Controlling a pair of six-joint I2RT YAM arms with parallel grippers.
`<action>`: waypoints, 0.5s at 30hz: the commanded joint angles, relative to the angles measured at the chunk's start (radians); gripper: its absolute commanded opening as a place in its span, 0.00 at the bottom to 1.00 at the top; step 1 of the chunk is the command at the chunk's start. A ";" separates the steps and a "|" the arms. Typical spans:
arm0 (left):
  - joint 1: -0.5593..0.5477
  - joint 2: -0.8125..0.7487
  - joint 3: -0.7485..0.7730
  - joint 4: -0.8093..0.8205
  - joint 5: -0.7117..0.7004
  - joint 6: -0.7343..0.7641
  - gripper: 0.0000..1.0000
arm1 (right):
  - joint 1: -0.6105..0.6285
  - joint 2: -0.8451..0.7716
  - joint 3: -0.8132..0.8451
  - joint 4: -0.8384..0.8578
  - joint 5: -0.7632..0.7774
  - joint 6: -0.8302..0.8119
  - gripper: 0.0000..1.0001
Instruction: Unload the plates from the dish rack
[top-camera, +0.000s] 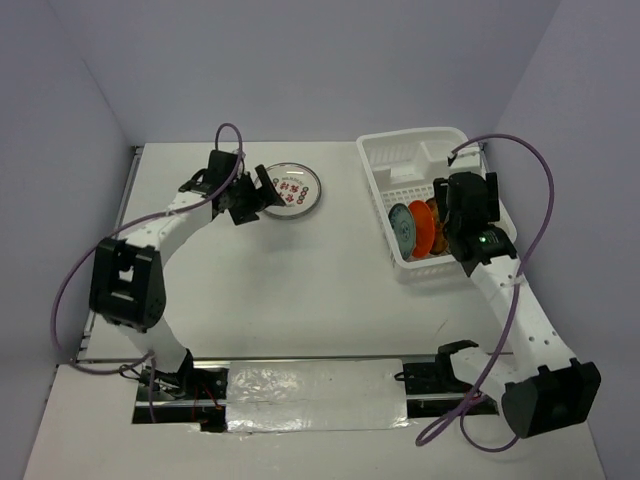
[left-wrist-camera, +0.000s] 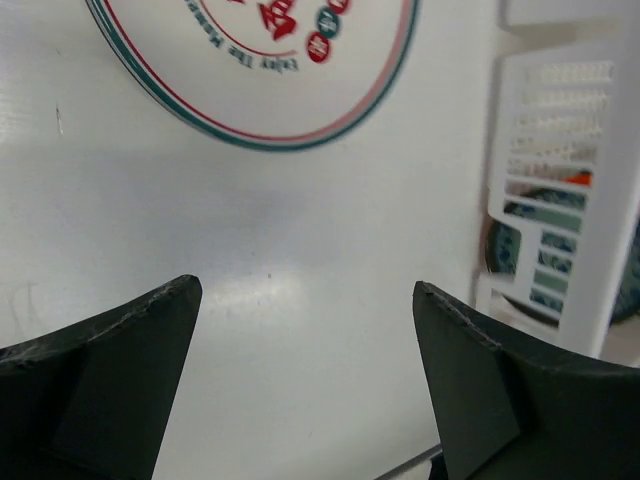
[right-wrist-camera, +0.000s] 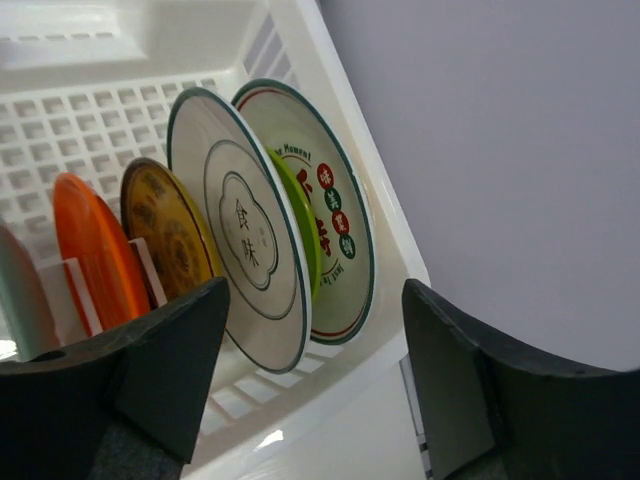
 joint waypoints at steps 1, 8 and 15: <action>-0.030 -0.218 -0.082 -0.021 -0.002 0.055 0.99 | -0.026 0.084 -0.001 0.092 -0.015 -0.039 0.76; -0.081 -0.490 -0.194 -0.107 -0.009 0.212 0.99 | -0.049 0.182 -0.038 0.202 0.029 -0.114 0.60; -0.082 -0.666 -0.311 -0.149 -0.006 0.287 0.99 | -0.052 0.225 -0.076 0.270 0.068 -0.130 0.37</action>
